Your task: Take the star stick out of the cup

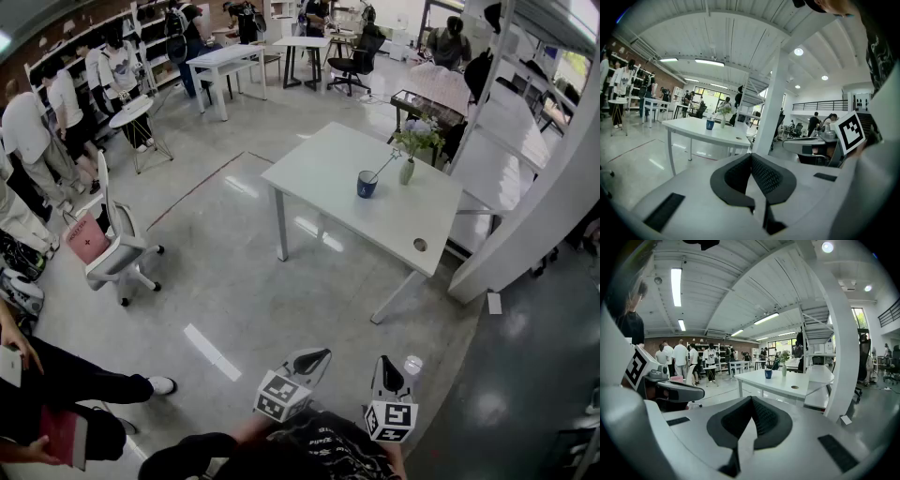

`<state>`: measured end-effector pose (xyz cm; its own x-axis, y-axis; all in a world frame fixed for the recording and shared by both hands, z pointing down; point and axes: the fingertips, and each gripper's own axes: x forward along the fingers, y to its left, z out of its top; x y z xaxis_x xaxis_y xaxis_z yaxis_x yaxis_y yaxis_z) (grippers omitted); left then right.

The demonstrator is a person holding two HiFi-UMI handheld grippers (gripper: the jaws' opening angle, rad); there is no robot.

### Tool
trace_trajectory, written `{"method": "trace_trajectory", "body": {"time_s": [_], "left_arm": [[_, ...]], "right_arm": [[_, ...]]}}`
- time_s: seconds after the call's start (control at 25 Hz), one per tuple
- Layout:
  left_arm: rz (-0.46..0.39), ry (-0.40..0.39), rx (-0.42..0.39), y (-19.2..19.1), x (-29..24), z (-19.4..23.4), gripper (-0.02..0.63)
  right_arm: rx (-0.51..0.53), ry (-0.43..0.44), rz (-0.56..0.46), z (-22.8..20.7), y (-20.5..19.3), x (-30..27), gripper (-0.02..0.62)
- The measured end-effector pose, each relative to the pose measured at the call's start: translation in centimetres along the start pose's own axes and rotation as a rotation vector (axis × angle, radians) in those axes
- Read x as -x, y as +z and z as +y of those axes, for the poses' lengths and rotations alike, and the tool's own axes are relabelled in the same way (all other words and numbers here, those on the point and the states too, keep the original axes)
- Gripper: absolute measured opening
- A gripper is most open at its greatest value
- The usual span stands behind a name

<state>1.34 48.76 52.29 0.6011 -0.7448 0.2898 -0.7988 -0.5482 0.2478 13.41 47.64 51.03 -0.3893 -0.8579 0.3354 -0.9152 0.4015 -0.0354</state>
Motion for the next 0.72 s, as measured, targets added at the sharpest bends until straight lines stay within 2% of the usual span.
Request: {"method": "trace_trajectory", "body": {"time_s": [0.4,0.72], "left_arm": [[-0.020,0.031,0.007,0.6,-0.7,1.8,0.020],[-0.016,0.020,0.007,0.5,-0.4,4.8,0.020]], "right_arm": [[0.016,0.000,0.010,-0.5,0.2,-1.6,0.006],[-0.045,-0.015,0.005,0.7,0.0,-3.7,0.008]]}}
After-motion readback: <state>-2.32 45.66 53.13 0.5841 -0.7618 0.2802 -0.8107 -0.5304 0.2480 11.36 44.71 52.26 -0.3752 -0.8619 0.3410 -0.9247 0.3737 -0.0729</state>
